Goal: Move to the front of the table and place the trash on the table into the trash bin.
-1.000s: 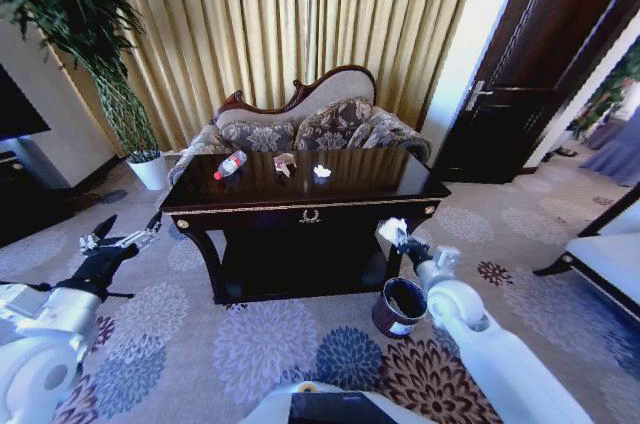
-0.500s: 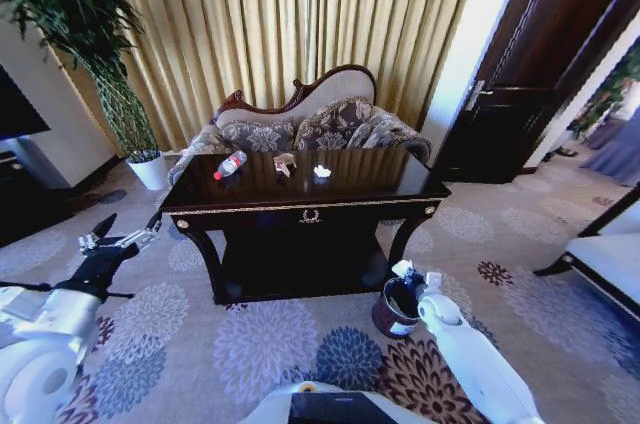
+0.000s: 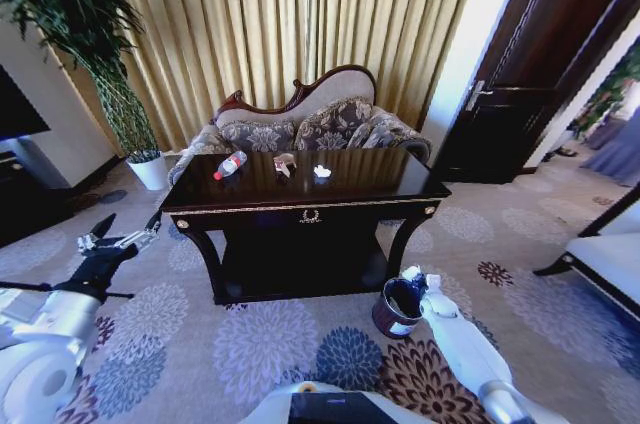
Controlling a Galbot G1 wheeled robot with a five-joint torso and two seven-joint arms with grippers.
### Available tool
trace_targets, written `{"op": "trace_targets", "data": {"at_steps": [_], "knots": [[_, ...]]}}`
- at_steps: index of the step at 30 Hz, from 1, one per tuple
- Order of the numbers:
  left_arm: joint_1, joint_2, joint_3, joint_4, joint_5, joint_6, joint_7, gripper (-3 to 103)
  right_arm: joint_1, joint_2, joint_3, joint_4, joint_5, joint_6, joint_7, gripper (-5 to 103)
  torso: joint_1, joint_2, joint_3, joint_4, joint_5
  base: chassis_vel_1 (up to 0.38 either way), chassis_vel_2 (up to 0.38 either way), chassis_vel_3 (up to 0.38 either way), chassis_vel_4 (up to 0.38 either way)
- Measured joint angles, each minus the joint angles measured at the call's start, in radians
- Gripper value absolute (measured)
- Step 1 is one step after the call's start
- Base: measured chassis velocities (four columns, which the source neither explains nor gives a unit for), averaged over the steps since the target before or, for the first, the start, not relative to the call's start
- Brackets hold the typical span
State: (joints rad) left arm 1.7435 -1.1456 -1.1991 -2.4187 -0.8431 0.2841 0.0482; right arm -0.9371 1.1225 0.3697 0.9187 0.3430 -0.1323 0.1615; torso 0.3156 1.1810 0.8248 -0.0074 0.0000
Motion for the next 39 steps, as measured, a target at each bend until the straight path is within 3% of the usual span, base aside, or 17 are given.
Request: {"op": "trace_targets", "data": {"at_steps": [2,5,9,12,14,15,16,19,23,29,39], "knots": [[0.001,0.000,-0.001,0.000,0.001,-0.002,0.002,100,-0.001,0.001,0.001,0.001,-0.001,0.000,0.000,12,0.000,0.000,0.000,0.0001,0.0000,0.000,0.000,0.000,0.000],[0.000,-0.001,-0.001,0.000,0.003,-0.005,0.007,100,-0.007,0.001,0.004,0.004,-0.002,0.012,0.000,28,0.000,0.000,0.000,-0.0001,0.0000,0.000,0.000,0.000,0.000],[-0.001,-0.002,0.001,0.000,0.004,-0.006,0.009,100,-0.011,-0.003,0.007,0.009,-0.001,0.019,0.000,38,0.000,0.000,0.000,0.0001,0.0000,0.000,0.000,0.000,0.000],[-0.001,-0.002,0.002,0.000,0.004,-0.006,0.011,100,-0.012,-0.008,0.009,0.011,0.000,0.022,0.001,55,0.000,0.000,0.000,-0.0001,0.0000,0.000,0.000,0.000,0.000],[-0.001,-0.002,0.003,0.000,0.004,-0.006,0.011,100,-0.012,-0.009,0.010,0.010,0.001,0.022,0.001,55,0.000,0.000,0.000,-0.0001,0.0000,0.000,0.000,0.000,0.000],[-0.002,-0.002,0.003,0.000,0.004,-0.007,0.012,100,-0.012,-0.010,0.011,0.009,0.001,0.022,0.002,66,0.000,0.000,0.000,0.0000,0.0000,0.000,0.000,0.000,0.000],[-0.002,-0.002,0.003,0.000,0.004,-0.007,0.012,100,-0.012,-0.011,0.012,0.009,0.002,0.022,0.002,66,0.000,0.000,0.000,0.0000,0.0000,0.000,0.000,0.000,0.000],[-0.002,-0.001,0.003,0.003,0.004,-0.009,0.012,100,-0.012,-0.013,0.012,0.010,0.002,0.023,0.003,83,0.000,0.000,0.000,0.0000,0.0000,0.000,0.000,0.000,0.000],[-0.003,0.000,0.003,0.005,0.004,-0.010,0.013,100,-0.011,-0.014,0.011,0.012,0.003,0.022,0.004,94,0.000,0.000,0.000,0.0000,0.0000,0.000,0.000,0.000,0.000],[-0.002,-0.003,0.003,0.006,0.004,-0.013,0.018,100,-0.012,-0.012,0.011,0.013,0.004,0.027,0.004,100,0.000,0.000,0.000,0.0000,0.0000,0.000,0.000,0.000,0.000],[-0.004,-0.003,0.003,0.010,0.005,-0.015,0.019,100,-0.020,-0.010,0.011,0.014,0.001,0.028,0.004,100,0.000,0.000,0.000,0.0000,0.0000,0.000,0.000,0.000,0.000]]}}
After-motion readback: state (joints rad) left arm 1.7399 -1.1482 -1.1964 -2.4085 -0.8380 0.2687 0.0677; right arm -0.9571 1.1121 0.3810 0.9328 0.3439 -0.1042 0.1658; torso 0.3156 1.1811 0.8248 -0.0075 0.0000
